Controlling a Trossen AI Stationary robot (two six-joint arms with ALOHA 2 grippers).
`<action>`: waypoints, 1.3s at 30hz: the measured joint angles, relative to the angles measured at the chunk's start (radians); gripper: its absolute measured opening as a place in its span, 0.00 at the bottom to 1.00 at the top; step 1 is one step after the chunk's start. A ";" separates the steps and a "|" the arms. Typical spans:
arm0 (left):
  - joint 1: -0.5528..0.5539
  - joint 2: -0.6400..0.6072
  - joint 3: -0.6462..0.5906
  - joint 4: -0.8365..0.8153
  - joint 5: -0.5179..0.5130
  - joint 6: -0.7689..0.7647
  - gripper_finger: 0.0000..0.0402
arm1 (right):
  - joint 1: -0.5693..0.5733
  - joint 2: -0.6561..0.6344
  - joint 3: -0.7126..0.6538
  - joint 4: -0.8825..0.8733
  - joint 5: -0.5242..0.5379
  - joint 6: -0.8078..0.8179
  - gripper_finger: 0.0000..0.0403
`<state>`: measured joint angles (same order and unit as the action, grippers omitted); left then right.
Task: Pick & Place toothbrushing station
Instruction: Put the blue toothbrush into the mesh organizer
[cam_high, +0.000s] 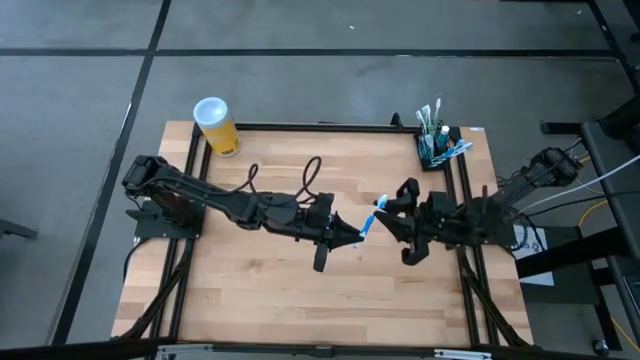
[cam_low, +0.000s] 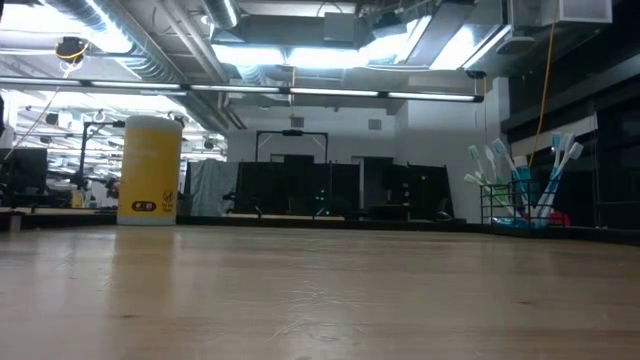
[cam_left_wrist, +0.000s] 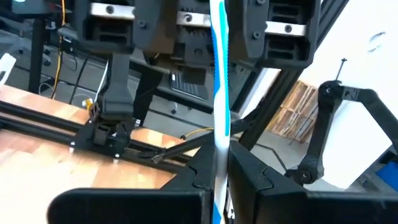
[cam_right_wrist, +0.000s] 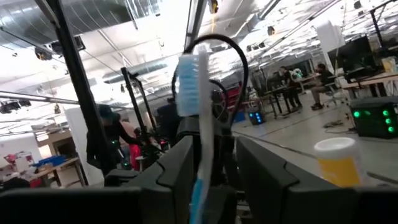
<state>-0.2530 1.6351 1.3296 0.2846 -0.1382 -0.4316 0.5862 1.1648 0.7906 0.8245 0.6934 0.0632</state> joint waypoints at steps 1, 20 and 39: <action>-0.005 0.000 0.000 0.000 -0.004 0.000 0.04 | -0.012 0.000 0.000 -0.009 -0.013 0.015 0.31; -0.085 0.001 0.001 -0.402 -0.334 -0.179 0.24 | -0.114 -0.047 0.000 -0.019 -0.125 -0.049 0.04; -0.494 -0.002 0.000 -0.983 -1.036 -0.942 0.39 | -0.408 -0.650 -0.218 -0.614 -0.013 -0.134 0.04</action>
<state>-0.7469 1.6333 1.3296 -0.6989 -1.1740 -1.3734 0.1779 0.5146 0.5731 0.2102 0.6800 -0.0707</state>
